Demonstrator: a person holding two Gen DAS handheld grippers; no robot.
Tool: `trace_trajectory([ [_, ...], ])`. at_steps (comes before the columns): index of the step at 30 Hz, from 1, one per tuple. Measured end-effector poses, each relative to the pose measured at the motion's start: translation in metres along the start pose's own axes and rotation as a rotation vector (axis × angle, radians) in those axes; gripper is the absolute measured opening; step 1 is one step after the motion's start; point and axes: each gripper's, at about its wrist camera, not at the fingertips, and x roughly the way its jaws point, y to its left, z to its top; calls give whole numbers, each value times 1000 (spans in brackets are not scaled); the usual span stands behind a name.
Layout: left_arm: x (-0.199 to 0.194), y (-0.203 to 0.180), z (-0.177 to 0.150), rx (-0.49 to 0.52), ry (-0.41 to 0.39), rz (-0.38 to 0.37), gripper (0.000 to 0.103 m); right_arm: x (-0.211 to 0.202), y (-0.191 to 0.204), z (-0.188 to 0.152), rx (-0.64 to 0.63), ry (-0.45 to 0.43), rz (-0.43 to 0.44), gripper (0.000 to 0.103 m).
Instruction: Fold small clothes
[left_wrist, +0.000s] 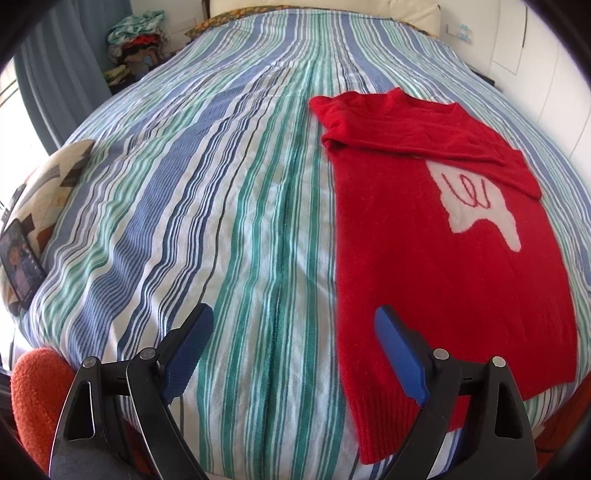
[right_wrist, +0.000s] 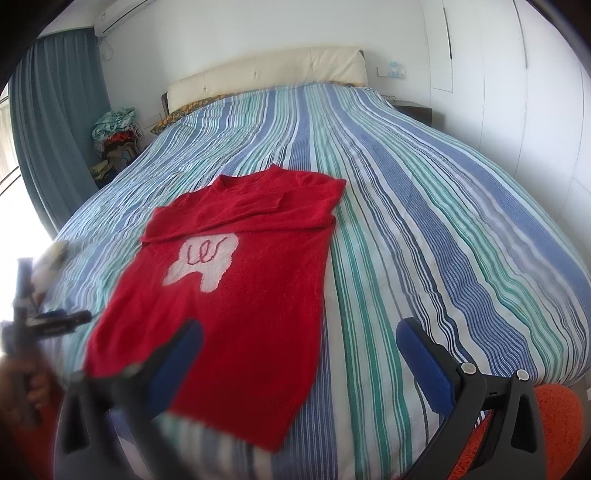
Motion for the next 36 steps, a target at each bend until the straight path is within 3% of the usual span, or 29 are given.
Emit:
trace_trajectory([
  [7,2,-1,-1,5,3,14,90,7,5,-3,-14,25,11,102],
  [14,3,1,-4,-17,4,-48,90,7,6,-4,-13,32,12,103],
  [25,6,3,-3,-27,3,-65,90,10,15,-7,-45,47,18,103],
  [28,9,10,11,-30,-25,-61,90,12,14,-7,-42,53,20,102],
  [30,12,22,27,-54,-72,-50,96,13,13,-7,-31,59,21,102],
  [36,48,79,83,-232,-172,25,98,18,5,-8,6,73,24,102],
])
